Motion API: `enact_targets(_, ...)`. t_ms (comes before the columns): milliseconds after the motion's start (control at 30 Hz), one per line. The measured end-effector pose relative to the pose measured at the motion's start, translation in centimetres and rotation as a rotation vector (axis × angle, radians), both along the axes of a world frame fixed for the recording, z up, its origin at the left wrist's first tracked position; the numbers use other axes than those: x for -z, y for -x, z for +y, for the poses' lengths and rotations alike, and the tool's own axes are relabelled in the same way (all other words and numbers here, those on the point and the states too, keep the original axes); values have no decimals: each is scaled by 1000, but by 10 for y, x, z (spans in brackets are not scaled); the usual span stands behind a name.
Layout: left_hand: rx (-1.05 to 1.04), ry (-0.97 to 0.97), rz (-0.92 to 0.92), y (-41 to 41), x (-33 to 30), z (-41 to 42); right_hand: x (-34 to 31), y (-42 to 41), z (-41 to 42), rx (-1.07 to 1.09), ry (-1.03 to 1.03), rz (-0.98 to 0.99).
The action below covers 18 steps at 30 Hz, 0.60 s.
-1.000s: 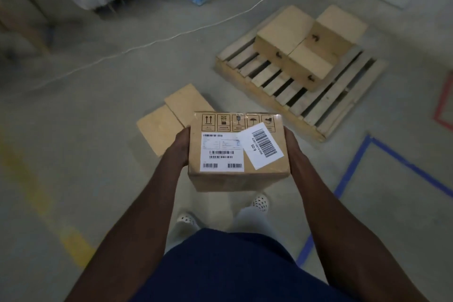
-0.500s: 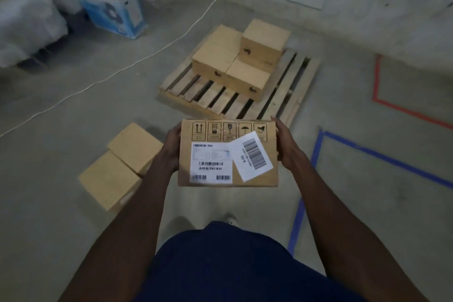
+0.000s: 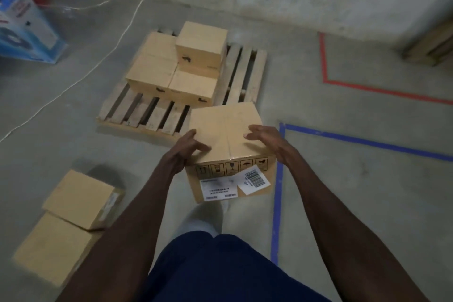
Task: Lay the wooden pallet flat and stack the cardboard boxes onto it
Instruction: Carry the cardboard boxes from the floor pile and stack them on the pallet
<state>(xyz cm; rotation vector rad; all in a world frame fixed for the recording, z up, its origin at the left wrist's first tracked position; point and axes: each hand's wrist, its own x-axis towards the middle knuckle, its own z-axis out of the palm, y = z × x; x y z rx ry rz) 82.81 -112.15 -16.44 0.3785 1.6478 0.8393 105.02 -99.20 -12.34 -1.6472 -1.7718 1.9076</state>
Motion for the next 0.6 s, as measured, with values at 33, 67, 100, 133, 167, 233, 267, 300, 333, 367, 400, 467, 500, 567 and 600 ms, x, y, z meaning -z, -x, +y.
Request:
enact_targets(33, -16, 0, -9, 1, 4, 16, 5, 2, 18, -12, -20, -16)
enact_targets(67, -27, -11, -18, 0, 9, 34, 7, 5, 36, -21, -36, -40)
enact_targets(100, -35, -7, -23, 0, 11, 53, 8, 6, 55, -32, -52, -68)
enact_targets(133, -33, -16, -29, -1, 12, 71, 9, 8, 73, -40, -58, -95)
enact_targets(167, -42, -16, -28, -1, 13, 88, 10, 9, 92, -56, -60, -115)
enact_targets(233, -56, -11, -22, 0, 13, 120, 11, 12, 129, -91, -66, -127)
enact_targets(267, -64, -8, -8, -1, 12, 135, 11, 12, 147, -98, -67, -122)
enact_targets(300, -76, -13, 9, -2, 11, 150, 11, 12, 164, -108, -68, -121)
enact_targets(333, -90, -12, 30, -3, 9, 164, 12, 13, 179, -120, -69, -126)
enact_targets(367, -103, -10, 36, -4, 8, 178, 14, 13, 194, -130, -68, -134)
enact_targets(400, -109, -7, 40, -4, 7, 191, 16, 13, 208, -136, -68, -136)
enact_targets(467, -109, 14, 40, -4, 5, 220, 21, 12, 239, -143, -68, -136)
enact_targets(500, -107, 28, 37, -5, 4, 235, 24, 12, 256, -149, -68, -131)
enact_targets(567, -124, 50, 33, -8, 6, 267, 30, 10, 292, -166, -60, -123)
enact_targets(600, -140, 64, 37, -11, 10, 283, 32, 10, 312, -180, -51, -124)
